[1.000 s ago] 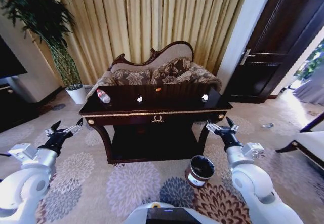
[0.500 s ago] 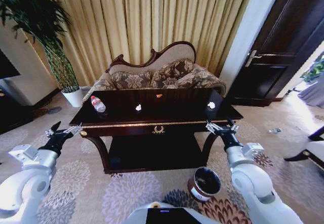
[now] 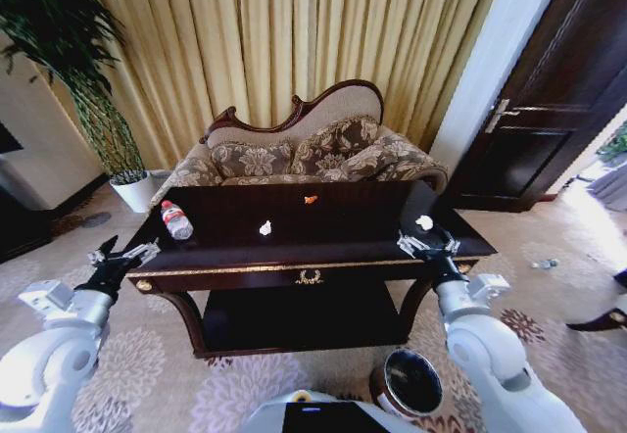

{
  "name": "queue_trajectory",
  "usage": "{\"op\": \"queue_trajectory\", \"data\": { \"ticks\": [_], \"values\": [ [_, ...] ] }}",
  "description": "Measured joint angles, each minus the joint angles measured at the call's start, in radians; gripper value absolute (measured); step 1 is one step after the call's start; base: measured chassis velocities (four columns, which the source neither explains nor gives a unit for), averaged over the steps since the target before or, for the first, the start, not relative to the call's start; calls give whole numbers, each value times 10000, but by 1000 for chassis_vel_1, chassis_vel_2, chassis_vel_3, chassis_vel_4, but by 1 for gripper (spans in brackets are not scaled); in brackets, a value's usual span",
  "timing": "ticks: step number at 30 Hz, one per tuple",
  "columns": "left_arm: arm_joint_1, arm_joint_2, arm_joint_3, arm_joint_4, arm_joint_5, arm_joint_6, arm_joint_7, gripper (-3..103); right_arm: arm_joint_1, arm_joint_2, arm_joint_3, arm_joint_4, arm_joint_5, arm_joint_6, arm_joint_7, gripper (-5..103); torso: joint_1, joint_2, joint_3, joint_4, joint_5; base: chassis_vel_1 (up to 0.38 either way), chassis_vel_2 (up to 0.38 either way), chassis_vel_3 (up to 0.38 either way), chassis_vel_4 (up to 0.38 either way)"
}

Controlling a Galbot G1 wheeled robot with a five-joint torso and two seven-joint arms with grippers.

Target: Move to the front of the table and place the trash on the table into the trash bin.

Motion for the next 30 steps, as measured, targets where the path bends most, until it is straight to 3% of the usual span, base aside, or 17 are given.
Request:
{"op": "queue_trajectory", "data": {
  "ticks": [5,11,25,30],
  "values": [
    [51,10,-84,0,-8,-48,8,100,704,-687,36,-791,592,-134,342,100,-12,7,-5,2,3,0,0,0,0],
    [139,-24,-178,-24,-32,-86,22,100,1340,-1574,65,-1846,599,-296,171,100,-10,5,-3,2,6,0,0,0,0],
    [122,-55,-23,-36,89,-223,27,100,2710,-2305,18,-3293,1117,-1605,21,100,-7,4,-2,0,4,0,0,0,0],
    [134,-91,7,-38,171,-289,24,100,3366,-2559,-89,-3732,2107,-2217,270,100,-8,4,-2,3,0,0,0,0,0]
  ]
}}
